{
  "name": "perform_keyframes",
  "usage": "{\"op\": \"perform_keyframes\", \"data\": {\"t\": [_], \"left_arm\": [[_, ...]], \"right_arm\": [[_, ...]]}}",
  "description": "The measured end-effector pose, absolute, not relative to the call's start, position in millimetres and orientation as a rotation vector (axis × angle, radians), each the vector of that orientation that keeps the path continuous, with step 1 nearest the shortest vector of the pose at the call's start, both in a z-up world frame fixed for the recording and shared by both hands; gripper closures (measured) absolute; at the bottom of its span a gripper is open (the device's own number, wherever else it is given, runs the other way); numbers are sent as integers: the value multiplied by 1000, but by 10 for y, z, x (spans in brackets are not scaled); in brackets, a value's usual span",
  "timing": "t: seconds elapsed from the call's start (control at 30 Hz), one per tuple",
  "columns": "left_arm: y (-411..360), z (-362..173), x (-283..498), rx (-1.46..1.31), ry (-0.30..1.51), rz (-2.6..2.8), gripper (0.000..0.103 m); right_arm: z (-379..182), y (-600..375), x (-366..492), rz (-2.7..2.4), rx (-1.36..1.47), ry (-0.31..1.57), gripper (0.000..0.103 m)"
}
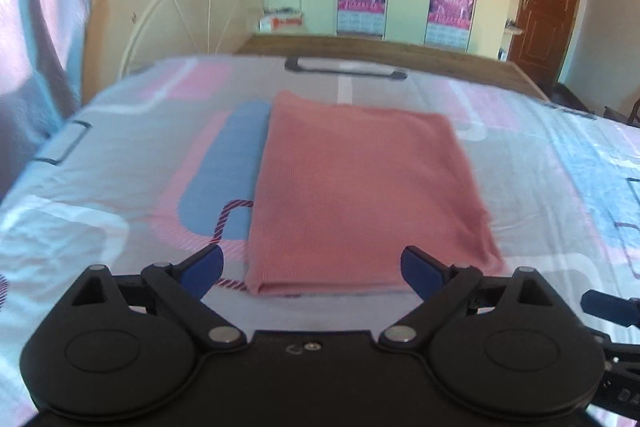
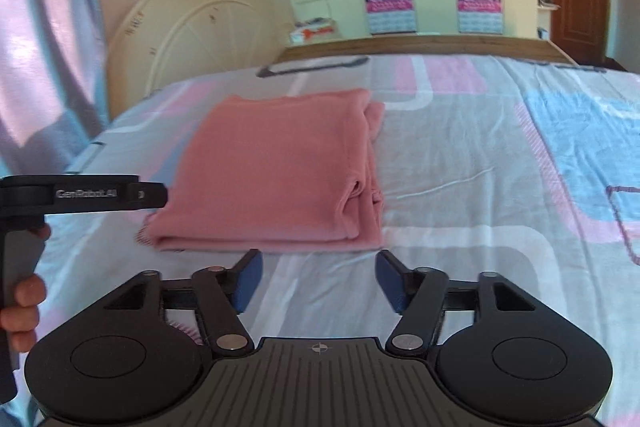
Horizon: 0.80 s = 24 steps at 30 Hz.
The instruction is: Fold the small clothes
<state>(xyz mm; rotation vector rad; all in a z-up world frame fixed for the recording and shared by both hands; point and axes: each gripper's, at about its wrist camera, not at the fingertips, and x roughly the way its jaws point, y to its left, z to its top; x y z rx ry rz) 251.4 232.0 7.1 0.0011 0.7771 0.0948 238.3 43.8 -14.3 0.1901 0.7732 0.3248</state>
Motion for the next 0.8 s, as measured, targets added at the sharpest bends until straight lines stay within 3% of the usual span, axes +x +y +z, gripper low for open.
{"op": "perform_keyframes", "data": {"t": [0.03, 0.23, 0.33, 0.8], "left_arm": [[2287, 133, 2391, 1, 770, 99, 8], [2157, 439, 1665, -57, 756, 140, 8], [2072, 556, 1355, -48, 748, 149, 8], [1787, 885, 364, -18, 713, 169, 8]], "right_arm": [[-76, 404, 2280, 337, 190, 764, 23], [336, 195, 1580, 365, 112, 672, 14], [506, 90, 1261, 349, 118, 627, 5], [1031, -121, 118, 300, 66, 412, 1]]}}
